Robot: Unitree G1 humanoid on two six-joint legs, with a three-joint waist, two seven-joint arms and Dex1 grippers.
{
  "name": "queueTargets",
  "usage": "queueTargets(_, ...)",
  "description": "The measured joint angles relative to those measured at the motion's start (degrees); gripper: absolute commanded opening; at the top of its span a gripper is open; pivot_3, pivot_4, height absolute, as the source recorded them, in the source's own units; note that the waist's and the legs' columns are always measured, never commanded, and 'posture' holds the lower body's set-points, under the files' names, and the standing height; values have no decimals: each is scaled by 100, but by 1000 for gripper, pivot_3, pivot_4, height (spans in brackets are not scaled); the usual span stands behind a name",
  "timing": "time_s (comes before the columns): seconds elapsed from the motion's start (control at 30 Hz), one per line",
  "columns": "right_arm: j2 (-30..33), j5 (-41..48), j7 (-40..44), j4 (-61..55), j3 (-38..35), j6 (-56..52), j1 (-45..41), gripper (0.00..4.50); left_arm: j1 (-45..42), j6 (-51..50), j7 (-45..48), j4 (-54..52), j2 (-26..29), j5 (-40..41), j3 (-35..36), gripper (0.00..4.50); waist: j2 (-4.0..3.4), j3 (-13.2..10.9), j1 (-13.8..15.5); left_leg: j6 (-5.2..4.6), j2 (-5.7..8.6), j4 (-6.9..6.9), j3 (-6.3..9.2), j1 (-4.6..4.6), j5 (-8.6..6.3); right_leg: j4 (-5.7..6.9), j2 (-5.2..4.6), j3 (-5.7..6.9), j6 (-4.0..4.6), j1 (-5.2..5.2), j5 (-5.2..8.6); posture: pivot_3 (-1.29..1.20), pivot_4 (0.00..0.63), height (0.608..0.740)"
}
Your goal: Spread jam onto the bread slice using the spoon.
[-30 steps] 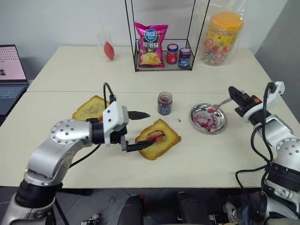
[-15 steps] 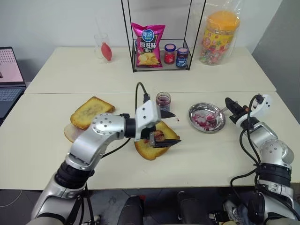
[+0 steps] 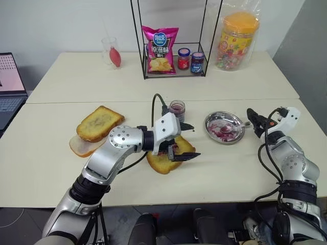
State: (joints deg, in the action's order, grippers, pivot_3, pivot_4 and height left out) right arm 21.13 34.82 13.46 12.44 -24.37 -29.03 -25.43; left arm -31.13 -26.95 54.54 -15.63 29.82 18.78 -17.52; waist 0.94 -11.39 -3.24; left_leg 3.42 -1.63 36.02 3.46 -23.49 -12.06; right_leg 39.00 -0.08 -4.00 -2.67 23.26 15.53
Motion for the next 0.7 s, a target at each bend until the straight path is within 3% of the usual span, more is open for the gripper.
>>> queueTargets(0.2, 46, -287, 80, -245, 50, 564, 17, 3898, 1, 9, -200, 40, 61, -22, 331, 4500, 0, 0, -1, 0, -1, -1, -5, 4, 0, 0, 0, -4, -1, 0, 0, 0, 150, 740)
queueTargets(0.43, 501, -293, 765, -1146, 290, 440, 390, 3898, 249, -161, -395, 31, 621, -180, 796, 4500, 0, 0, 0, 0, -2, -2, -6, 5, 0, -1, 0, -5, -1, 0, 0, 0, 150, 740)
queueTargets(0.5, 1122, -78, 1500, -1837, 610, 121, 818, 3898, 648, -140, -292, -132, 1104, -164, 1078, 4500, -10, -6, -9, -1, -3, -7, -14, 6, -2, -1, -2, -13, 1, 5, 2, 0, 150, 740)
queueTargets(0.6, 2677, 210, 2984, -2902, 746, -280, 1572, 3898, 1443, -130, 201, 51, 2189, -89, 2031, 4500, -13, -12, -14, -4, -10, -17, -11, 6, -3, -3, 1, -4, 13, 11, 13, 0, 150, 740)
queueTargets(0.7, 3476, 253, 3910, -3354, 739, -302, 1888, 3898, 1877, -114, 633, 9, 2650, 129, 2636, 4500, 0, -6, 7, -3, -8, -11, -13, 17, -4, -9, -5, -2, 17, -7, 17, 0, 150, 740)
